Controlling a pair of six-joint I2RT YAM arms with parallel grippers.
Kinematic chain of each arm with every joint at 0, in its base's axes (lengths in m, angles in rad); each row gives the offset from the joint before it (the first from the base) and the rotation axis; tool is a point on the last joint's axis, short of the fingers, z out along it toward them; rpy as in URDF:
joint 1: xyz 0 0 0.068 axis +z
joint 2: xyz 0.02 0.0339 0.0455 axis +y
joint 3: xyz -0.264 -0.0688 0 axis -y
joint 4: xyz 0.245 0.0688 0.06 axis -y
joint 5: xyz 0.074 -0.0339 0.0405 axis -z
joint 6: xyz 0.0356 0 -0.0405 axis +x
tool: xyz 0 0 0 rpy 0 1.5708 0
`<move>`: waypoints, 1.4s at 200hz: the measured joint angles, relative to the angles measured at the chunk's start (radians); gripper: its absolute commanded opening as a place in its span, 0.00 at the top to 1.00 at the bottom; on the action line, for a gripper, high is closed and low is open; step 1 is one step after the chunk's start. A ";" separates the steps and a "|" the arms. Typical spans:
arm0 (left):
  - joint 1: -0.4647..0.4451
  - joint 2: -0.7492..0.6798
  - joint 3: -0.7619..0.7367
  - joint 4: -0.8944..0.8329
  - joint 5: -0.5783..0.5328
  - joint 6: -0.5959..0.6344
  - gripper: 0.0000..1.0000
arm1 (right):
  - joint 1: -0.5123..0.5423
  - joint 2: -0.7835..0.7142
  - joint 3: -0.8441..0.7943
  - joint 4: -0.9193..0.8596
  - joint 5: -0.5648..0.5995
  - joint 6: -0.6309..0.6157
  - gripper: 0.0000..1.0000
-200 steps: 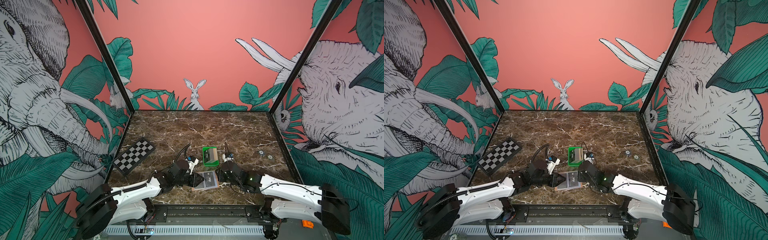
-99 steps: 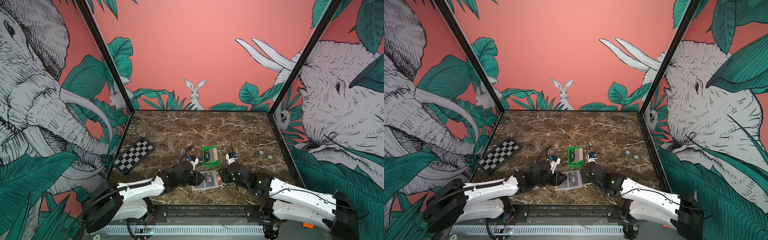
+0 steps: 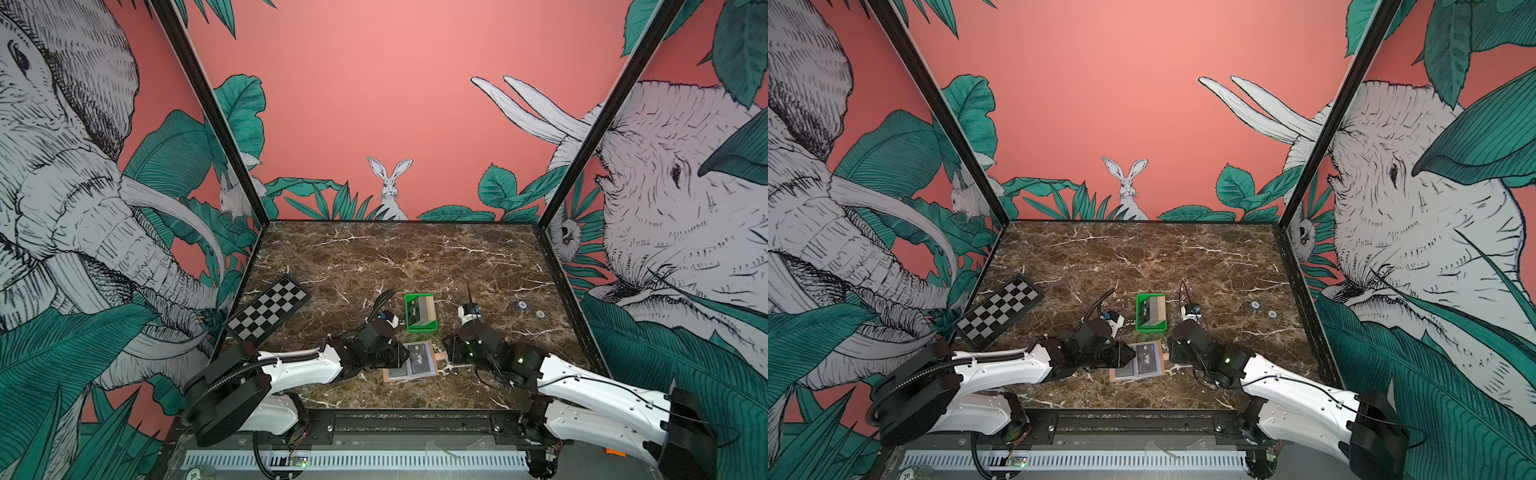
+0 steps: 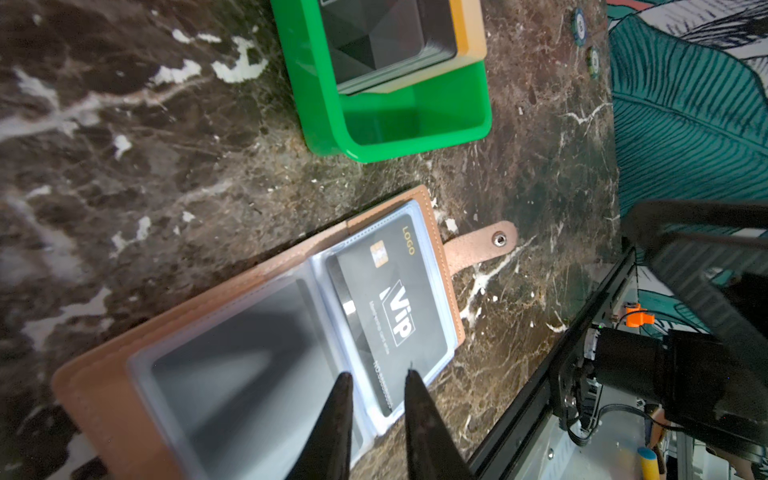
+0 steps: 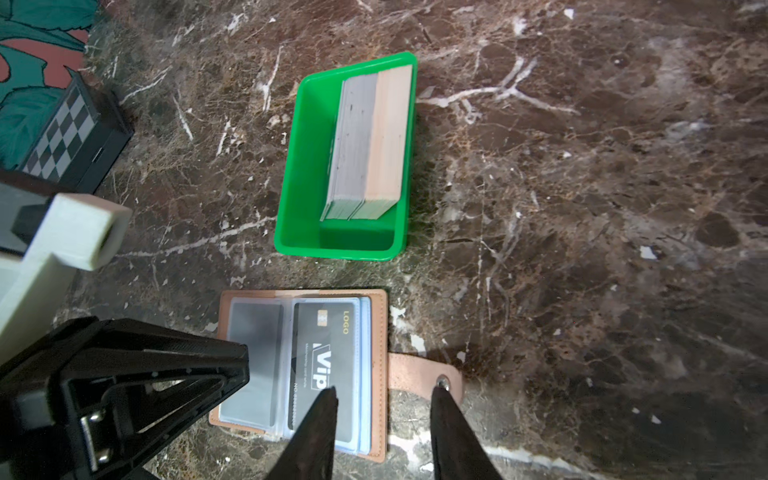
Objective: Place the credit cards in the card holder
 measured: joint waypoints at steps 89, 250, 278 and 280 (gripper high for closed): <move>-0.001 0.036 0.006 0.038 -0.002 -0.030 0.78 | -0.068 0.034 -0.007 0.040 -0.124 0.000 0.72; -0.004 0.106 0.082 -0.005 -0.023 -0.039 0.93 | -0.071 0.118 -0.006 0.118 -0.219 -0.003 0.81; -0.011 0.126 0.082 -0.010 -0.026 -0.048 0.94 | -0.071 0.131 -0.006 0.118 -0.231 -0.008 0.81; -0.011 0.127 0.082 -0.010 -0.026 -0.048 0.94 | -0.071 0.131 -0.007 0.118 -0.232 -0.008 0.81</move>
